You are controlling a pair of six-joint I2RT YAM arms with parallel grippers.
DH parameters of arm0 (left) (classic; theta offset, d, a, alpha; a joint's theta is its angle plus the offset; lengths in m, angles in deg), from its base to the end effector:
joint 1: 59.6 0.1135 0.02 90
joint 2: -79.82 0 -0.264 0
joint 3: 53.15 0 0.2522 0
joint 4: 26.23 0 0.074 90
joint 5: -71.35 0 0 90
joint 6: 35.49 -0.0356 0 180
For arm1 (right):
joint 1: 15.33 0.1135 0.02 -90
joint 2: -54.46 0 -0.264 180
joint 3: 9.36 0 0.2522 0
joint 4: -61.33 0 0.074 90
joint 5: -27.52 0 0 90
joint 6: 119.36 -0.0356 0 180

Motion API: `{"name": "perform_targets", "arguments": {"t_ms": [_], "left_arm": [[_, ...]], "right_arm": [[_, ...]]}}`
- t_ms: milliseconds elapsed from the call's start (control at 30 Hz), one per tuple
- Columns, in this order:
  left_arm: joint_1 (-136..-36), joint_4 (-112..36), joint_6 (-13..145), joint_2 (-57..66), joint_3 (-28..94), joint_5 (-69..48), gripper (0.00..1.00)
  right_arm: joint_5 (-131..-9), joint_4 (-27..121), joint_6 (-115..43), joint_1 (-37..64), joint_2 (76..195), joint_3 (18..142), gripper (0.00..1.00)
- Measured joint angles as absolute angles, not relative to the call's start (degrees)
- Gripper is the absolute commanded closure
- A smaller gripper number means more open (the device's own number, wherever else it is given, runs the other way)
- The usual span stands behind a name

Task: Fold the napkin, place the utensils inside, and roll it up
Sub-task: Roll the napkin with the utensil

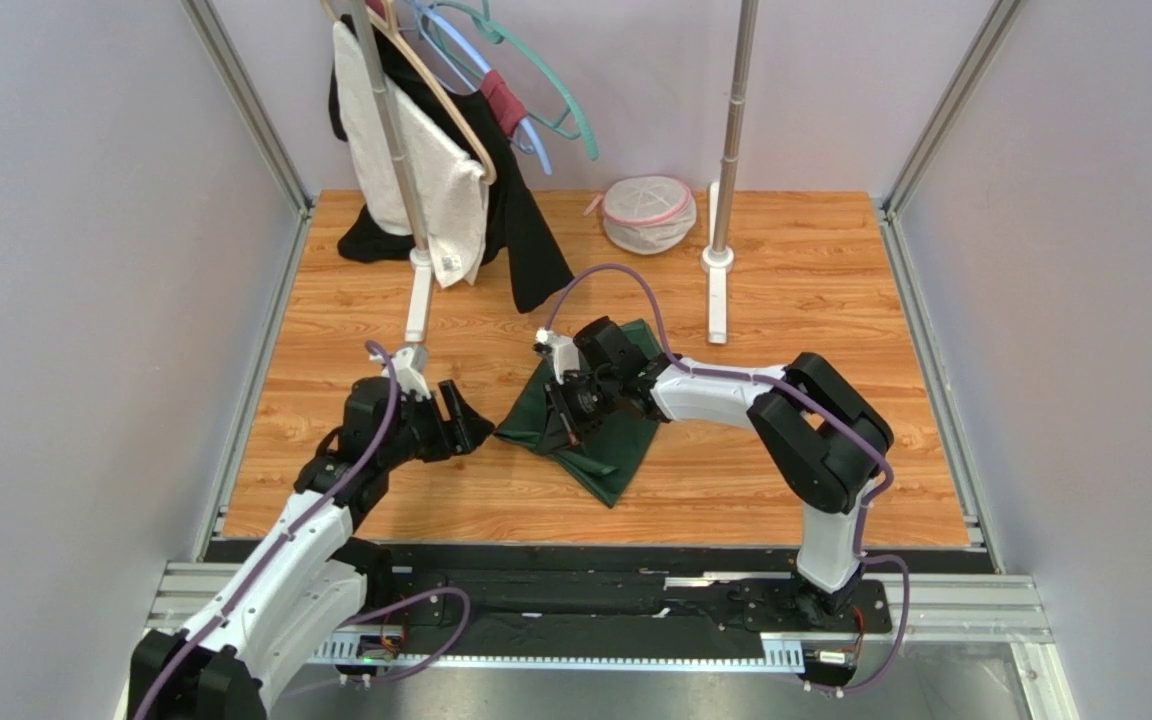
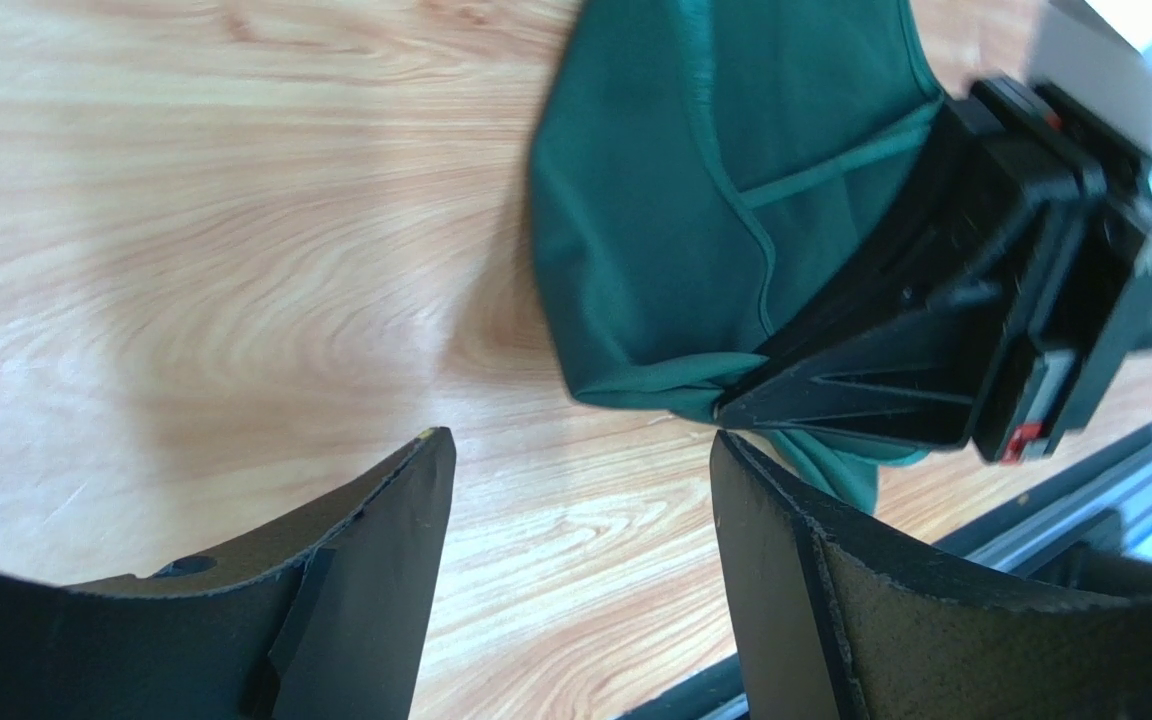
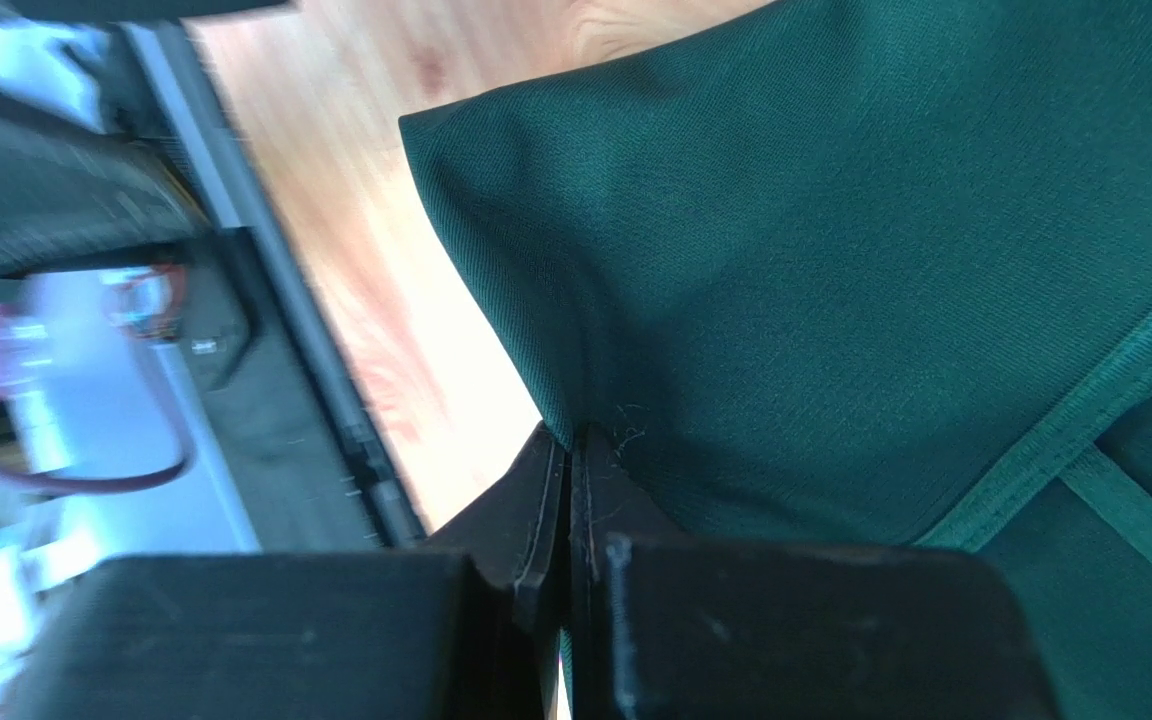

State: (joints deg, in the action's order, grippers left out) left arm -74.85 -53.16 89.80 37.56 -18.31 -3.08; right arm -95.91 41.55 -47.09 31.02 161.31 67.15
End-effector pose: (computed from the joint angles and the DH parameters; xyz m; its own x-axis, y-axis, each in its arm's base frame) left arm 0.1558 -0.0524 0.1974 -0.7142 -0.3821 -0.5864 0.0668 0.7968 -0.6006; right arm 0.2486 0.2890 0.1592 -0.7627 -0.4313 -0.4820 -0.6461 0.4743 0.5979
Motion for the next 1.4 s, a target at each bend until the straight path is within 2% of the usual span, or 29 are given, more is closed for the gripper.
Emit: {"name": "perform_targets", "arguments": {"t_ms": [267, 500, 700, 1100, 1300, 1400], "left_arm": [[-78.3, -44.9, 86.9, 29.3, -18.4, -6.0, 0.26], [-79.1, -40.2, 86.2, 22.2, -18.3, -6.7, 0.27], [-79.1, -34.2, 85.5, 24.1, -20.0, -6.6, 0.25], [-79.7, -26.1, 83.2, 19.3, -21.2, -2.4, 0.34], [-80.7, -22.6, 80.8, 21.6, -21.6, -0.1, 0.31], [-81.3, -22.0, 79.9, 21.3, -21.8, 0.5, 0.33]], "right_arm": [[-107.6, 48.2, -55.2, 27.3, 165.4, 67.0, 1.0], [-111.5, 52.4, -59.1, 24.6, 168.6, 66.8, 1.0], [-112.9, 53.9, -61.9, 22.8, 171.5, 66.7, 1.0], [-115.9, 54.0, -65.4, 20.3, 174.7, 67.3, 1.0], [-117.5, 54.6, -66.9, 19.4, 175.9, 67.8, 1.0], [-117.9, 54.9, -67.4, 19.1, 176.2, 67.9, 1.0]]}}
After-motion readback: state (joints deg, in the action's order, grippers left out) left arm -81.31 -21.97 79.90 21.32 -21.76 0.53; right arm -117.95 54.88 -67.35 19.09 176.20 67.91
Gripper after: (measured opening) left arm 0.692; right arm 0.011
